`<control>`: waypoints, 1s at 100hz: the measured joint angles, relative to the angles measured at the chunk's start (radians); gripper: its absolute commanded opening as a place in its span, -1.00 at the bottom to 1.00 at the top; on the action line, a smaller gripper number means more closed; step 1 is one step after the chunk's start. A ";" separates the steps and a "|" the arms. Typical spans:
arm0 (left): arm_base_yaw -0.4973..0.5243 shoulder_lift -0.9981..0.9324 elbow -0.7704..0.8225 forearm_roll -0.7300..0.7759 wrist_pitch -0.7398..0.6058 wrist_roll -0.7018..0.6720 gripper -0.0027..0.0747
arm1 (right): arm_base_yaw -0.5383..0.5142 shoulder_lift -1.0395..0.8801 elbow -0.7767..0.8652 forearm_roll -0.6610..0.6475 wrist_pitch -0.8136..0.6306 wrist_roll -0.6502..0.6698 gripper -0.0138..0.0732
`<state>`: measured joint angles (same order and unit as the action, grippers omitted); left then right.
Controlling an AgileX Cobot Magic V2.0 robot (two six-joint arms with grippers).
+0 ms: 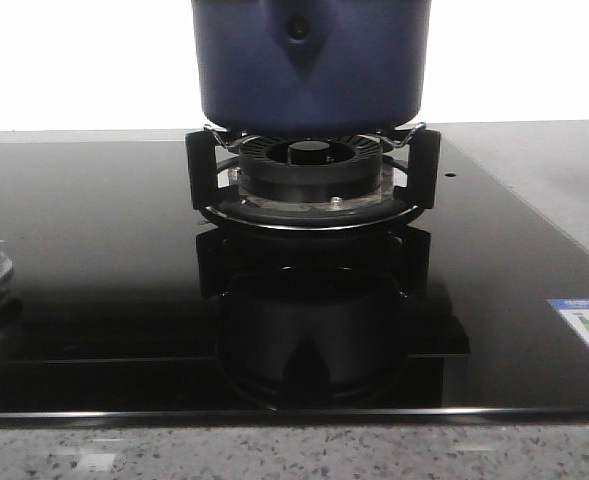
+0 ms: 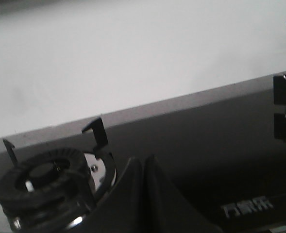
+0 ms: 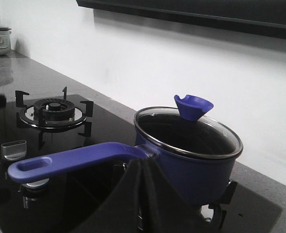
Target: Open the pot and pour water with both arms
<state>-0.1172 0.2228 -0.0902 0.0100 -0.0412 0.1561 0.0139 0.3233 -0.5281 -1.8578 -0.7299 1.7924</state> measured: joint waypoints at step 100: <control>0.106 -0.227 0.095 0.041 0.380 -0.114 -0.98 | 0.000 0.000 0.000 0.000 0.000 0.002 -0.83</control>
<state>-0.0114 -0.0045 0.0045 0.0514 0.3384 0.0425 0.0139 0.3233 -0.5281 -1.8578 -0.7299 1.7944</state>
